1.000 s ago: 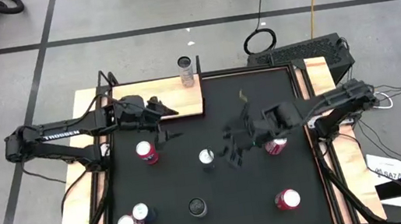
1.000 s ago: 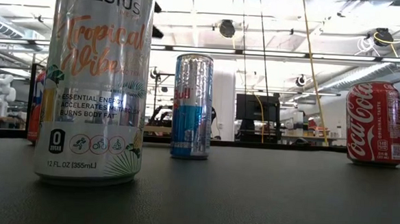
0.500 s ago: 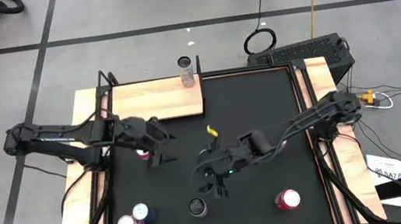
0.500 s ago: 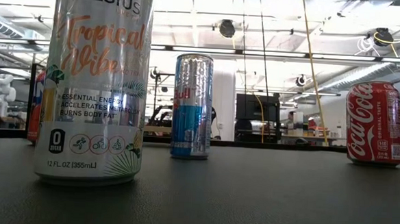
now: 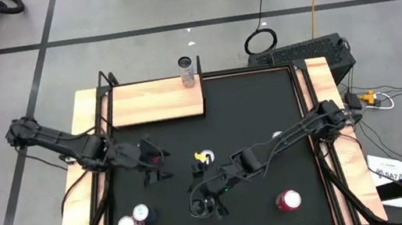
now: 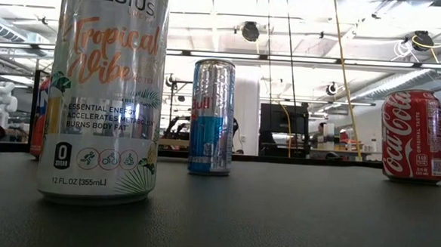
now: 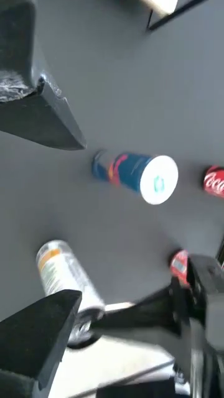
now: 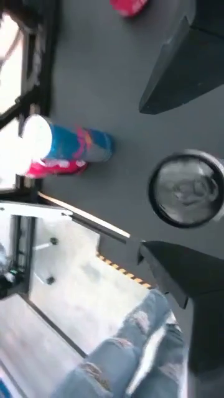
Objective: Place canned beverage on shelf
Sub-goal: Put the white-yellow soda can aligned with the other white-yellow soda can on the shelf
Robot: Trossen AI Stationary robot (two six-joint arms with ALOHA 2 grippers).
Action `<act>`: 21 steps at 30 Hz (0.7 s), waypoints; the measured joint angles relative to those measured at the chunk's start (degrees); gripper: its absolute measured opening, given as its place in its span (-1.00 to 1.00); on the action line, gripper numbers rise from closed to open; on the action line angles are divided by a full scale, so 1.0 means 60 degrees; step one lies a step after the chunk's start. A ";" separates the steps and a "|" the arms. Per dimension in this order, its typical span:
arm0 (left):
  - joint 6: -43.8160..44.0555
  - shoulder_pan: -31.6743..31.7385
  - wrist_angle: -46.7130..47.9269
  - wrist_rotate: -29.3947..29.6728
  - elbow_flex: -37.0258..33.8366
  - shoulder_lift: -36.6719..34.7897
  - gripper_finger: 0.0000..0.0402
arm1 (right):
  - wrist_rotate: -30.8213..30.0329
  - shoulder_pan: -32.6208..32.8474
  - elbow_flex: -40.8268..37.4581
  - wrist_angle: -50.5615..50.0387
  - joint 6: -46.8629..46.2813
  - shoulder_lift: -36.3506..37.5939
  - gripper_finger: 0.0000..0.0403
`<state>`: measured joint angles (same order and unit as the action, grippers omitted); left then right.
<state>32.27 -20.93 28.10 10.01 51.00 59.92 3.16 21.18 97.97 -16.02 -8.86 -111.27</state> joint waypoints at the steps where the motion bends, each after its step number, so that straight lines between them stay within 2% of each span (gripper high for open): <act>1: 0.0089 -0.0112 0.0047 0.0062 0.0000 0.0000 0.92 | 0.0022 0.0006 0.0000 0.0008 0.0030 -0.0070 0.72; 9: 0.0576 -0.0668 0.0502 0.0442 0.0000 0.0000 0.92 | 0.0225 0.0126 -0.0007 -0.0134 0.0173 -0.0395 0.79; 21: 0.0569 -0.0707 0.0977 0.0454 0.0004 0.0000 0.92 | 0.0244 0.0170 0.0000 -0.0275 0.0647 -0.0730 0.79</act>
<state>35.68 -25.17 33.97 12.73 51.03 59.92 4.62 22.20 97.97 -17.67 -4.98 -115.65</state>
